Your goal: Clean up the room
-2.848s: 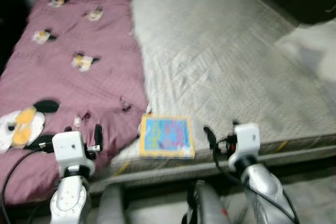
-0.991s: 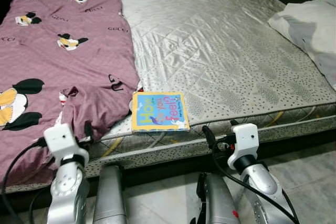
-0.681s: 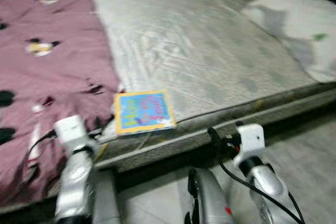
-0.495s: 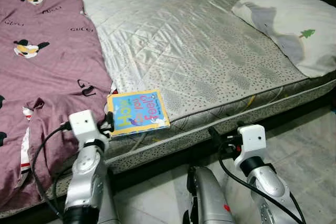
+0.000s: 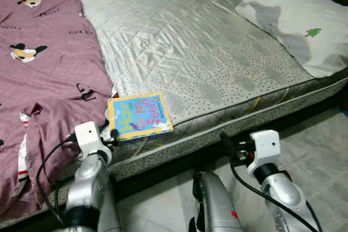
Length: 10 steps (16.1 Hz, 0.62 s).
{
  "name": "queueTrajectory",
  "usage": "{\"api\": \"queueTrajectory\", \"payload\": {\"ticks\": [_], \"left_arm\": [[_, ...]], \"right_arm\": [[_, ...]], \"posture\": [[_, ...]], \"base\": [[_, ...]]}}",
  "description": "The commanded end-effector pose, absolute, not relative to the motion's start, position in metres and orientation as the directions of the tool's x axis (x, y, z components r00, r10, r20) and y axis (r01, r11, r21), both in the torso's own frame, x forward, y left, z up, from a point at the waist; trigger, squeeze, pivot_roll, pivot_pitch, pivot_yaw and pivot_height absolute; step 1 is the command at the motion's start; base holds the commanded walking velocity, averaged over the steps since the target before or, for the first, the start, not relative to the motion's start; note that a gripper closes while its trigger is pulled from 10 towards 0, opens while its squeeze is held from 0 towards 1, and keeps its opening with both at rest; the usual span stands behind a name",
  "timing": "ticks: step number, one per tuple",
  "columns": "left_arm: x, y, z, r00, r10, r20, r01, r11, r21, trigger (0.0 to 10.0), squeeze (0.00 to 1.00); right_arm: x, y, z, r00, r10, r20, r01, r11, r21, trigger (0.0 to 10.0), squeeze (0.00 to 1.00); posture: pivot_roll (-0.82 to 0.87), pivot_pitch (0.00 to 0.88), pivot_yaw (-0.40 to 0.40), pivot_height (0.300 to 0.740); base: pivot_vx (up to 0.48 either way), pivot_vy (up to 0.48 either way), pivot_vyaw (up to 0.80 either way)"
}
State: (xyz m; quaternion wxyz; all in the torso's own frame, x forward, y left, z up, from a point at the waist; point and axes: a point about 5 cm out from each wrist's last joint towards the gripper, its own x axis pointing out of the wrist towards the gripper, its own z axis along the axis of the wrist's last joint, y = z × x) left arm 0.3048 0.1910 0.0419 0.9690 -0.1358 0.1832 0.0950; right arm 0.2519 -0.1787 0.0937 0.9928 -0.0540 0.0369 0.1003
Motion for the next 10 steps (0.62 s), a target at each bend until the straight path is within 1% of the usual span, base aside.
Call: {"api": "queueTrajectory", "payload": {"ticks": [1,3,6,7,8,10], "left_arm": [[0.306,0.187,0.038,0.908,0.101,-0.407,-0.221,0.940,-0.259,10.0,0.00],[0.311,0.183,0.033,0.893,0.066,-0.446,-0.205,0.940,-0.272,10.0,0.00],[0.314,0.177,0.025,0.866,0.021,-0.500,-0.212,0.920,-0.330,10.0,0.00],[0.316,0.176,0.024,0.867,-0.004,-0.499,-0.213,0.901,-0.378,10.0,0.00],[0.319,0.172,0.025,0.876,-0.060,-0.479,-0.211,0.846,-0.491,10.0,0.00],[0.322,0.161,0.025,0.872,-0.157,-0.464,-0.166,0.796,-0.582,10.0,0.00]], "right_arm": [[0.251,-0.182,0.102,0.980,0.186,-0.067,-0.193,0.975,-0.108,10.0,0.00],[0.249,-0.180,0.116,0.976,0.213,-0.038,-0.215,0.974,-0.075,10.0,0.00],[0.234,-0.170,0.127,0.932,0.358,-0.052,-0.360,0.932,-0.045,10.0,0.00],[0.230,-0.174,0.125,0.931,0.359,-0.072,-0.363,0.930,-0.058,10.0,0.00],[0.229,-0.183,0.126,0.943,0.323,-0.083,-0.329,0.941,-0.076,10.0,0.00],[0.232,-0.186,0.133,0.948,0.310,-0.074,-0.316,0.945,-0.087,10.0,0.00]], "posture": [[-0.09,0.134,-0.042,0.513],[-0.12,0.147,-0.042,0.513],[-0.16,0.164,-0.045,0.513],[-0.18,0.167,-0.048,0.513],[-0.18,0.168,-0.050,0.513],[-0.21,0.166,-0.055,0.513]], "base": [[0.000,0.000,0.00],[0.000,0.000,0.00],[0.000,0.000,0.00],[0.000,0.000,0.00],[0.000,0.000,0.00],[0.000,0.000,0.00]]}}
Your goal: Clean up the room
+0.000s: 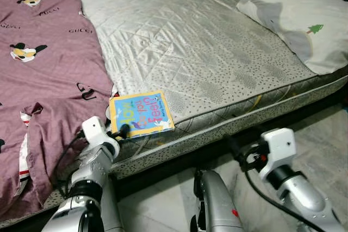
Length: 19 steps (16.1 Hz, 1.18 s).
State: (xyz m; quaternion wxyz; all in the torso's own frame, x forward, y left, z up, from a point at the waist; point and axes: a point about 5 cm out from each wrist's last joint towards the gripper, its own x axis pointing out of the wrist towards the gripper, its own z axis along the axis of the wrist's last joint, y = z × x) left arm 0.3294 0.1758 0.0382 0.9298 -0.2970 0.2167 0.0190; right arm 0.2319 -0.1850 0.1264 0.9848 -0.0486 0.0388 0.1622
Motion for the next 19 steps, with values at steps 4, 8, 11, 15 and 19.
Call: {"api": "queueTrajectory", "payload": {"ticks": [4,8,11,15,19], "left_arm": [[0.325,0.140,0.028,0.835,-0.319,-0.448,-0.039,0.778,-0.627,3.4,0.00],[0.330,0.136,0.033,0.834,-0.353,-0.425,0.007,0.776,-0.631,0.0,0.00],[0.334,0.133,0.039,0.847,-0.387,-0.364,0.043,0.732,-0.680,0.0,0.00],[0.336,0.130,0.043,0.863,-0.405,-0.301,0.067,0.684,-0.726,0.0,0.00],[0.344,0.132,0.056,0.896,-0.391,-0.213,0.100,0.643,-0.759,0.0,0.00]], "right_arm": [[0.235,-0.186,0.138,0.947,0.314,-0.070,-0.319,0.942,-0.103,10.0,0.00],[0.240,-0.183,0.140,0.950,0.307,-0.053,-0.311,0.943,-0.120,10.0,0.00],[0.244,-0.182,0.141,0.956,0.290,-0.041,-0.293,0.948,-0.127,10.0,0.00],[0.246,-0.182,0.143,0.958,0.286,-0.028,-0.287,0.949,-0.127,10.0,0.00],[0.248,-0.181,0.142,0.960,0.280,-0.023,-0.281,0.951,-0.128,10.0,0.00]], "posture": [[-0.22,0.156,-0.059,0.513],[-0.20,0.150,-0.058,0.513],[-0.20,0.146,-0.056,0.513],[-0.19,0.142,-0.054,0.513],[-0.19,0.132,-0.053,0.513]], "base": [[0.000,0.000,0.00],[0.000,0.000,0.00],[0.000,0.000,0.00],[0.000,0.000,0.00],[0.000,0.000,0.00]]}}
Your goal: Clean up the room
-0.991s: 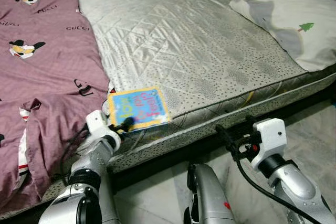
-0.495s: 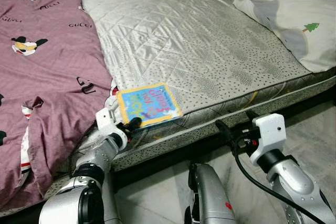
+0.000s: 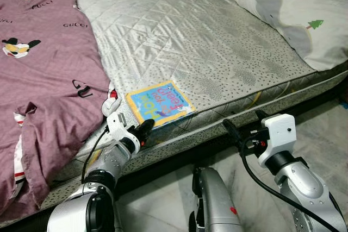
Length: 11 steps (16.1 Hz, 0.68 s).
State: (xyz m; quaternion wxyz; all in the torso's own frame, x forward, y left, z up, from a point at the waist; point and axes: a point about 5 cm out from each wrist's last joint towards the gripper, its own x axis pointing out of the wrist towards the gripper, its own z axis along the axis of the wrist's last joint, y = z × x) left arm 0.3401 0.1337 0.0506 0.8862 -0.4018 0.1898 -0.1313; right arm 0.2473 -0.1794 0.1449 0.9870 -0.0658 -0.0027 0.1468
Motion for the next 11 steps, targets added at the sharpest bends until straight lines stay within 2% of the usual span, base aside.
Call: {"api": "queueTrajectory", "payload": {"ticks": [1,3,7,11], "left_arm": [[0.346,0.133,0.059,0.903,-0.387,-0.186,0.104,0.618,-0.779,0.0,0.00],[0.346,0.131,0.061,0.897,-0.411,-0.159,0.125,0.584,-0.802,0.0,0.00],[0.347,0.134,0.065,0.908,-0.402,-0.119,0.151,0.578,-0.802,0.0,0.00],[0.348,0.146,0.068,0.923,-0.375,-0.086,0.159,0.576,-0.802,0.0,0.00]], "right_arm": [[0.249,-0.181,0.142,0.961,0.277,-0.019,-0.277,0.952,-0.131,10.0,0.00],[0.249,-0.177,0.145,0.952,0.305,-0.002,-0.304,0.948,-0.099,10.0,0.00],[0.238,-0.155,0.141,0.858,0.513,-0.026,-0.512,0.858,0.031,10.0,0.00],[0.242,-0.145,0.130,0.841,0.539,-0.046,-0.538,0.842,0.029,10.0,0.00]], "posture": [[-0.19,0.127,-0.054,0.513],[-0.18,0.123,-0.053,0.513],[-0.16,0.114,-0.048,0.513],[-0.12,0.096,-0.046,0.513]], "base": [[0.000,0.000,0.00],[0.000,0.000,0.00],[0.000,0.000,0.00],[0.000,0.000,0.00]]}}
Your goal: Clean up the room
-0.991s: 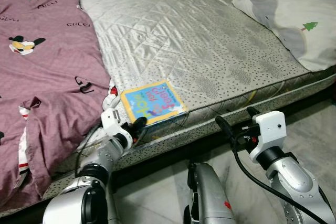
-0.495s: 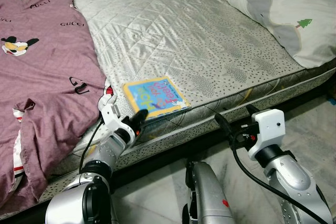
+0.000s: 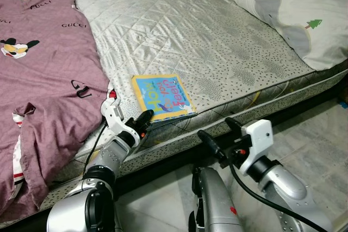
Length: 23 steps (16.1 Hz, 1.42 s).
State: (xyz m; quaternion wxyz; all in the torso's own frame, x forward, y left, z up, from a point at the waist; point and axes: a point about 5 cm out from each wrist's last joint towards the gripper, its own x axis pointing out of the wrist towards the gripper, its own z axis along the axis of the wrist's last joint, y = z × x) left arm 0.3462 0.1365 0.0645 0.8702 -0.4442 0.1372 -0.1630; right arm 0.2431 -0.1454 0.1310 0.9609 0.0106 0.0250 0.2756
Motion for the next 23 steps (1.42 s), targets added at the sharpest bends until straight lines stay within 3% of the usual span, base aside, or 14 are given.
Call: {"api": "queueTrajectory", "payload": {"ticks": [1,4,8,11,15,17,19,23], "left_arm": [[0.350,0.151,0.071,0.933,-0.354,-0.064,0.165,0.578,-0.799,0.0,0.00],[0.350,0.159,0.078,0.942,-0.336,-0.008,0.204,0.592,-0.780,0.0,0.00],[0.338,0.151,0.086,0.952,-0.295,0.077,0.273,0.712,-0.647,0.0,0.00],[0.319,0.163,0.103,0.976,-0.173,0.129,0.216,0.825,-0.522,0.0,0.00],[0.280,0.170,0.108,0.984,-0.090,0.154,0.129,0.956,-0.265,0.0,0.00],[0.276,0.165,0.101,0.988,-0.091,0.121,0.121,0.955,-0.270,0.0,0.00],[0.272,0.158,0.101,0.988,-0.110,0.108,0.135,0.953,-0.270,0.0,0.00],[0.263,0.147,0.092,0.991,-0.116,0.067,0.130,0.953,-0.273,0.0,0.00]], "right_arm": [[0.247,-0.145,0.127,0.853,0.520,-0.047,-0.520,0.854,0.021,10.0,0.00],[0.257,-0.148,0.123,0.886,0.462,-0.040,-0.462,0.887,-0.004,10.0,0.00],[0.264,-0.149,0.112,0.916,0.397,-0.050,-0.396,0.917,0.040,10.0,0.00],[0.270,-0.126,0.111,0.899,0.435,-0.050,-0.429,0.899,0.090,10.0,0.00],[0.280,-0.118,0.105,0.924,0.382,-0.019,-0.363,0.892,0.269,10.0,0.00],[0.284,-0.113,0.102,0.928,0.371,-0.016,-0.346,0.879,0.328,10.0,0.00],[0.289,-0.103,0.113,0.915,0.402,0.026,-0.387,0.858,0.338,10.0,0.00],[0.293,-0.107,0.116,0.938,0.343,0.039,-0.332,0.864,0.378,10.0,0.00]], "posture": [[-0.11,0.089,-0.044,0.513],[-0.07,0.064,-0.032,0.513],[0.02,0.026,-0.027,0.513],[0.04,0.019,-0.018,0.513],[0.10,0.009,-0.011,0.513],[0.10,0.009,-0.011,0.513],[0.10,0.015,-0.006,0.541],[0.09,0.024,-0.001,0.584]], "base": [[0.000,0.000,0.00],[0.000,0.000,0.00],[0.000,0.000,0.00],[0.000,0.000,0.00],[0.000,0.000,0.00],[0.000,0.000,0.00],[0.000,0.000,0.00],[0.000,0.000,0.00]]}}
